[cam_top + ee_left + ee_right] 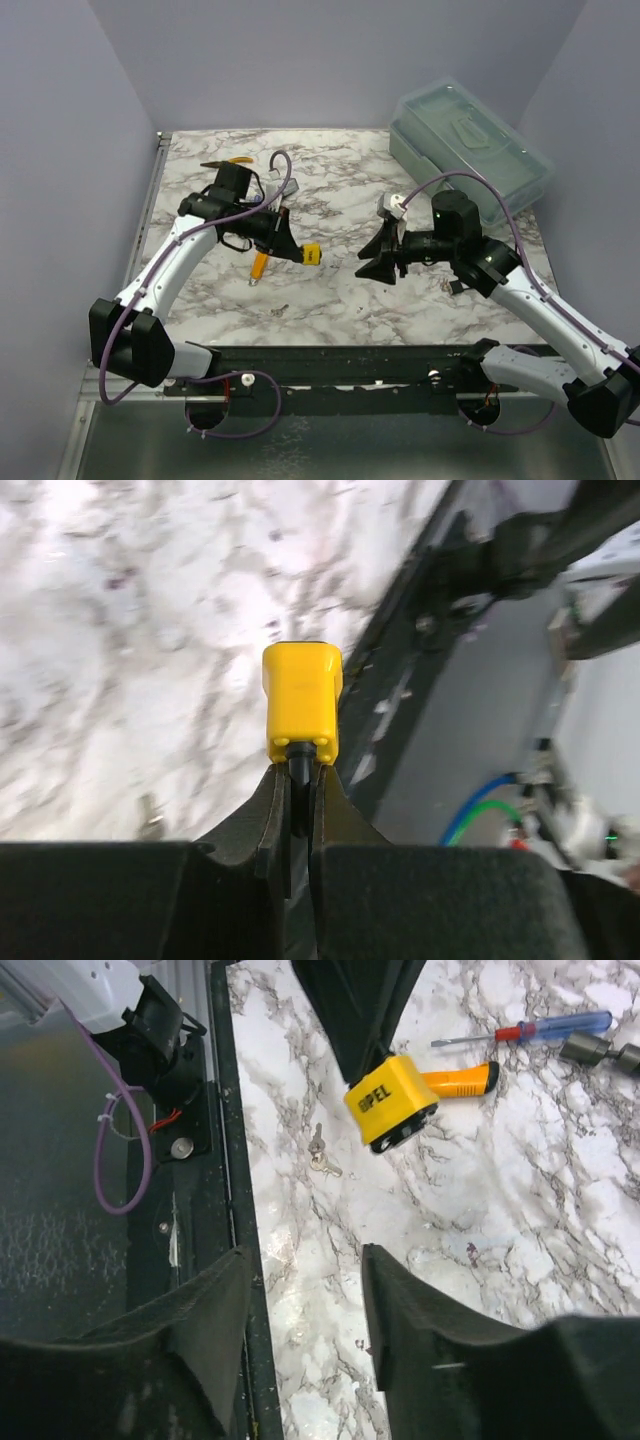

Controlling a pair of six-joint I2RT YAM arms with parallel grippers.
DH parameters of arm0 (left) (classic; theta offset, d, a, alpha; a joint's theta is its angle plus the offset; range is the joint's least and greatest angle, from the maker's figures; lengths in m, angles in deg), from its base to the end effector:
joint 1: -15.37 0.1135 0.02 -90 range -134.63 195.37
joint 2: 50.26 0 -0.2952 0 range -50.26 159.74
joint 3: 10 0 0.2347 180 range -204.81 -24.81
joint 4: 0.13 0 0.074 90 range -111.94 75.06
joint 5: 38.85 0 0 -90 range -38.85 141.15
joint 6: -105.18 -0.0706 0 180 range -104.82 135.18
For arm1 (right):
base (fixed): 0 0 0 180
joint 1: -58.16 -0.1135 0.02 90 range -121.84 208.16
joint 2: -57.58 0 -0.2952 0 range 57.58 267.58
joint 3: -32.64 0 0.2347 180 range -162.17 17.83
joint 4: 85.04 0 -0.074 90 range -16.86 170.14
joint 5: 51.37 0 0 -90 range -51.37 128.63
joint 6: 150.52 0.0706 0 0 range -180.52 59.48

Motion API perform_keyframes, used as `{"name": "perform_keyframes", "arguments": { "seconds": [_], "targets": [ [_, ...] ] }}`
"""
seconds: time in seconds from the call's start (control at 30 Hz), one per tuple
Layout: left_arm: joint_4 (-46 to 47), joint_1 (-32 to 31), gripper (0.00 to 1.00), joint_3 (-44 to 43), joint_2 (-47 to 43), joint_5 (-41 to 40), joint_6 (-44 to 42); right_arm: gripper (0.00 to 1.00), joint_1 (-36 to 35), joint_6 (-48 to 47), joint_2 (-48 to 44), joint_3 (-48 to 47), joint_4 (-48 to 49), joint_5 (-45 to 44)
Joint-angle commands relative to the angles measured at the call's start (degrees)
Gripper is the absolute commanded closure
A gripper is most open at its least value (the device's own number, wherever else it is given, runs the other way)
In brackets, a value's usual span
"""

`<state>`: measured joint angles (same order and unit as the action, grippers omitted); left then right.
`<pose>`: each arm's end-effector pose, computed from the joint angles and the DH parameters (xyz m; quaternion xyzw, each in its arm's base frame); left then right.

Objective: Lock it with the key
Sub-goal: Adjust the lock, then place the lock at the center of the board.

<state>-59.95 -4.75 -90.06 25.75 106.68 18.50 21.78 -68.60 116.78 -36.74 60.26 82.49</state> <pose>0.2118 -0.1396 0.3223 0.2592 0.8166 -0.4888 0.1645 0.1429 0.1660 0.3567 -0.4822 0.6459 0.4273 0.4097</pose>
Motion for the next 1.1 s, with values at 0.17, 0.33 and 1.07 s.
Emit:
{"name": "perform_keyframes", "arguments": {
  "seconds": [0.17, 0.33, 1.07],
  "targets": [
    [-36.69, 3.94, 1.0, -9.13, 3.64, -20.02, -47.21, 0.32, 0.26, -1.59, -0.64, 1.64, 0.46, 1.12],
    [-43.93, 3.93, 1.0, -4.08, 1.72, -26.49, -56.9, 0.26, 0.26, -1.71, -0.34, 2.23, 0.37, 1.5],
    [-36.3, 3.86, 1.0, 7.52, 15.95, -34.46, -65.73, 0.22, 0.26, -1.45, -1.59, 3.85, -1.21, 3.55]
  ]
}}
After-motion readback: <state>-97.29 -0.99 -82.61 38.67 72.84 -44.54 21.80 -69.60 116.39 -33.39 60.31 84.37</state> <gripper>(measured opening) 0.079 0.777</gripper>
